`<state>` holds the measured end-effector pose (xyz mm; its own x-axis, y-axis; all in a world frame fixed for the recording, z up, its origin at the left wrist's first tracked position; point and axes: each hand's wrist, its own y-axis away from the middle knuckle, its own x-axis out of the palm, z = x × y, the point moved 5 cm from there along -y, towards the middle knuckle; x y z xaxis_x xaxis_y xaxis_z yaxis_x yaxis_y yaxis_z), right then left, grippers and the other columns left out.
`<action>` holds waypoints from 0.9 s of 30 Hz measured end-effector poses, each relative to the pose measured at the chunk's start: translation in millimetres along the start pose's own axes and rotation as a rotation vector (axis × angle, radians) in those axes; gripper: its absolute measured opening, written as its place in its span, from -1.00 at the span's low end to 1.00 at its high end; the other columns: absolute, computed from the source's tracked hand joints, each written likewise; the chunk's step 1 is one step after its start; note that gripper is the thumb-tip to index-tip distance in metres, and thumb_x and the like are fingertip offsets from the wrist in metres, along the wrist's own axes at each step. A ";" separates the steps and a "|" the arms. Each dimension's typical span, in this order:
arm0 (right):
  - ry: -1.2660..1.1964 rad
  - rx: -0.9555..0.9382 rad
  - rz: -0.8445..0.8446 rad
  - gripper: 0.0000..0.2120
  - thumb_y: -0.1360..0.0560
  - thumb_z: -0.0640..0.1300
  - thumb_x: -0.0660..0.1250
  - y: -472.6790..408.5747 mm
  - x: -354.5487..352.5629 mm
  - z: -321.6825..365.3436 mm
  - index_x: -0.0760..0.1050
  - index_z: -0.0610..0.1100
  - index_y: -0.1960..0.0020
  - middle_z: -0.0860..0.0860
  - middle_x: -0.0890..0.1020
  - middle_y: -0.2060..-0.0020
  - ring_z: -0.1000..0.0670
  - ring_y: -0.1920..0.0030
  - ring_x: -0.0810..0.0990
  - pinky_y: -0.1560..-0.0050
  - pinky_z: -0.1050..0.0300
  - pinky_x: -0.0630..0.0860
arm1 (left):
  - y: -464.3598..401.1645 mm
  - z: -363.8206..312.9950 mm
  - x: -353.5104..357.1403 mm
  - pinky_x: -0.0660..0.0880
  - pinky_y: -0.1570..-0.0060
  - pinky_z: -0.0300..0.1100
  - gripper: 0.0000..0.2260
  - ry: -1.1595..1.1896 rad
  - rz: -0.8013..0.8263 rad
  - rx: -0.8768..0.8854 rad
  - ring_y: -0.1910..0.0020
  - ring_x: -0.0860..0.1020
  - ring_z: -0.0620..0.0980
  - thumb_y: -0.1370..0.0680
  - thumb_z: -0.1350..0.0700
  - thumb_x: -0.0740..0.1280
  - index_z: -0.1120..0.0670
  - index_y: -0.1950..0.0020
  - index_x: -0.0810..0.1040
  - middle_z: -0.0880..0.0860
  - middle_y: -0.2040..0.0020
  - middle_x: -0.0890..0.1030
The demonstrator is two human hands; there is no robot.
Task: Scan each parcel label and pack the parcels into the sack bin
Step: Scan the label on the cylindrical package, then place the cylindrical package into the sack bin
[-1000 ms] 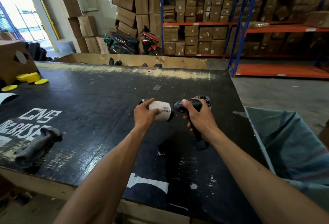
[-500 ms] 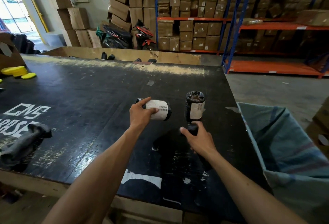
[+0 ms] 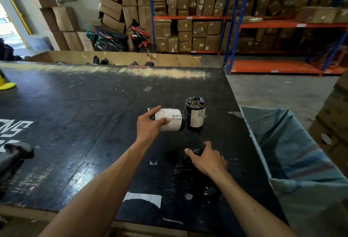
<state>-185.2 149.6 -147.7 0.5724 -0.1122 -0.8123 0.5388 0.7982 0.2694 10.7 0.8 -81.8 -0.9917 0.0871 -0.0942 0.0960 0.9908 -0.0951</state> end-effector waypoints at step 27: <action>-0.767 0.151 -0.548 -0.31 -0.55 0.05 0.49 -193.0 -200.2 -237.7 0.36 -0.01 -0.62 -0.12 0.56 -0.46 -0.19 -0.40 0.55 -0.28 0.07 0.44 | 26.1 3.0 381.8 0.58 0.03 0.03 -0.63 -0.426 0.447 0.151 0.08 0.61 0.01 -0.70 -0.13 0.12 0.04 -0.08 0.65 0.09 0.08 0.67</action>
<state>-550.7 158.7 -160.0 0.4371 -0.8481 -0.2995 0.8957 0.4406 0.0596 -365.2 59.6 -123.2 -0.7354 0.4092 -0.5402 0.5347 0.8401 -0.0916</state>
